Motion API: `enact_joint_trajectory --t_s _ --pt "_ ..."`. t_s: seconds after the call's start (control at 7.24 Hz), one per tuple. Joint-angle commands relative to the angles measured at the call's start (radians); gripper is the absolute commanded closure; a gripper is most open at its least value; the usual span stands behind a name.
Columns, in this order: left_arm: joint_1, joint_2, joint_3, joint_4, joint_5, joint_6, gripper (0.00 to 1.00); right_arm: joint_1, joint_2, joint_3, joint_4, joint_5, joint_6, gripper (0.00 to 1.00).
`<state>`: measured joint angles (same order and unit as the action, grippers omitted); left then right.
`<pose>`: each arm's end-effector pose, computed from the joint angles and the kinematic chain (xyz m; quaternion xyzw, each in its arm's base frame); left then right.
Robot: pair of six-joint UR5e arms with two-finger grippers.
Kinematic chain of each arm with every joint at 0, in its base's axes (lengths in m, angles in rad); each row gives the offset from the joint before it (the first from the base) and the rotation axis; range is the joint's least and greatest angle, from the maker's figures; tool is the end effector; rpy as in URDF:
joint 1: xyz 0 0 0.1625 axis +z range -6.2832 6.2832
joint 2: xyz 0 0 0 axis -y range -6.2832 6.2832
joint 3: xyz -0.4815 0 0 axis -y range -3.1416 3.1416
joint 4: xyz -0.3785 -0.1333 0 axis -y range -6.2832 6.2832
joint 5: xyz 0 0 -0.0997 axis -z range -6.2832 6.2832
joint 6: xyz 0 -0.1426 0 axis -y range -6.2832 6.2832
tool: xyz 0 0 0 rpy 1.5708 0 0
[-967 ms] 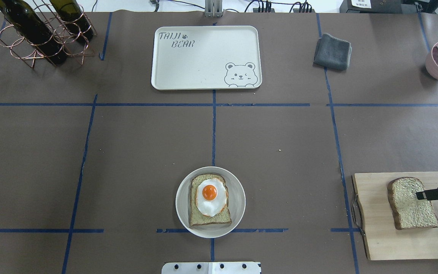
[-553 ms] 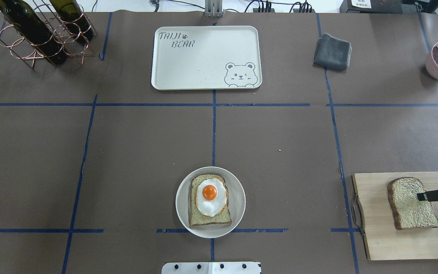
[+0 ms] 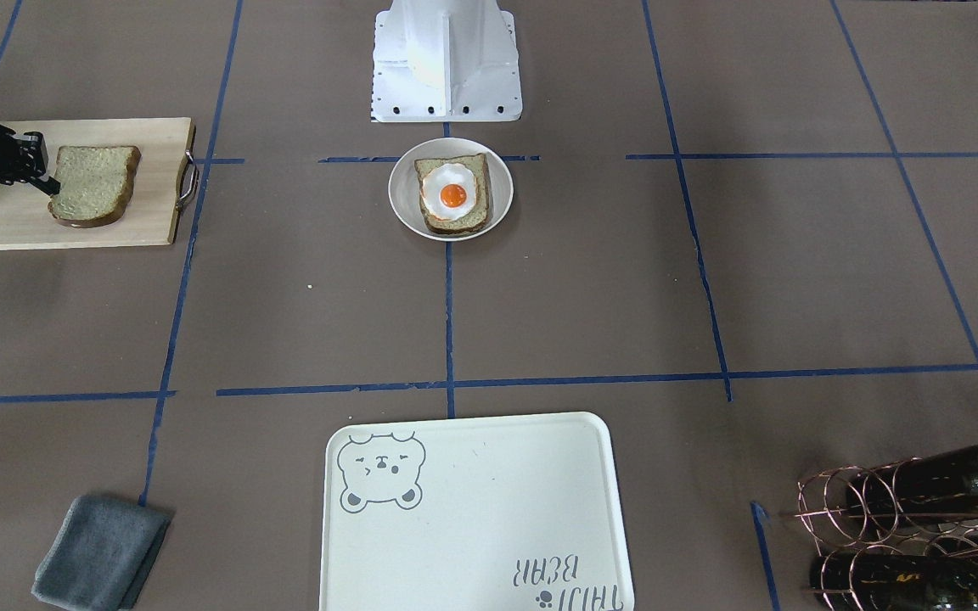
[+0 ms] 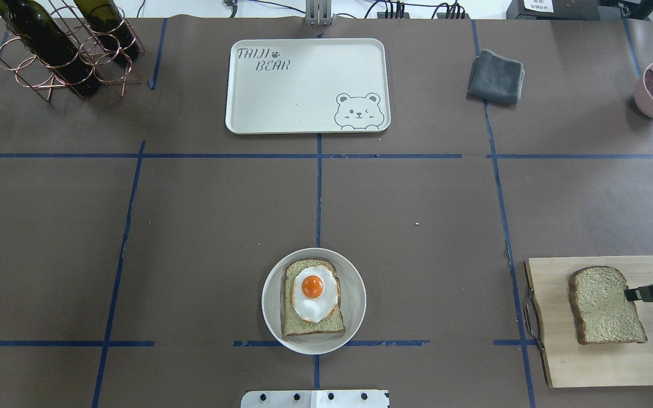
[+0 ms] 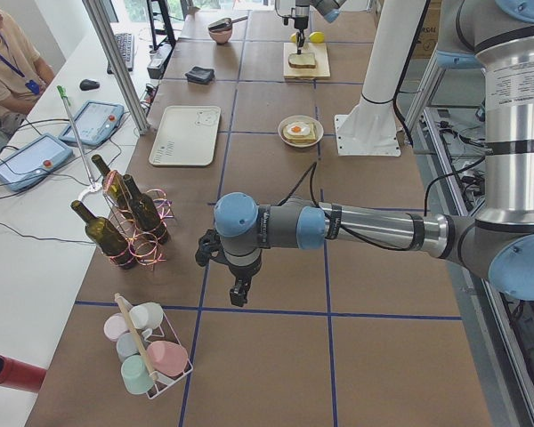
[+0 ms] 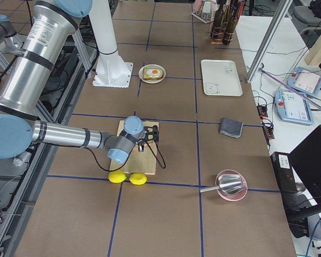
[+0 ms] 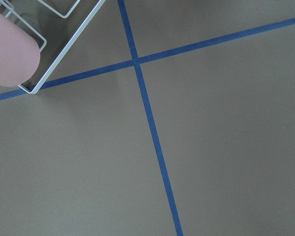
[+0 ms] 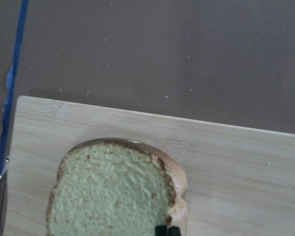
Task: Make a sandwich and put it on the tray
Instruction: 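Reach the right gripper to the bread slice on the cutting board and grasp it, then lift the bread slice with the right gripper and carry it over the egg toast plate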
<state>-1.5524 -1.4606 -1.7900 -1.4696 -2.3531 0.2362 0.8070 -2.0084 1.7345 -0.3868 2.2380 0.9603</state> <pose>-0.0250 -0.4243 0.7003 0.0450 0.3786 0.1188 0.9168 -0.1819 -0.2550 0.6910 0.0470 -0.5067 -0.0600 0.8587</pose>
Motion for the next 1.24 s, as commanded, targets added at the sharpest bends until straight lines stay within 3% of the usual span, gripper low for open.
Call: enact_joint_trajectory --t_s 0.0,0.14,0.41,0.83,1.11 --pt "0.000 -0.001 0.000 0.000 0.000 0.000 0.00 0.109 0.014 0.052 -0.003 0.165 0.001 1.00" --pt "0.000 -0.001 0.000 0.000 0.000 0.000 0.00 0.139 0.049 0.066 -0.010 0.214 0.006 1.00" --pt "0.000 -0.001 0.001 0.000 0.000 0.000 0.00 0.124 0.147 0.082 -0.021 0.219 0.063 1.00" --pt "0.000 -0.001 0.001 0.000 0.000 0.000 0.00 0.075 0.430 0.088 -0.184 0.192 0.217 1.00" --pt "0.000 -0.001 0.000 0.000 0.000 0.000 0.00 -0.085 0.578 0.089 -0.199 0.010 0.436 1.00"
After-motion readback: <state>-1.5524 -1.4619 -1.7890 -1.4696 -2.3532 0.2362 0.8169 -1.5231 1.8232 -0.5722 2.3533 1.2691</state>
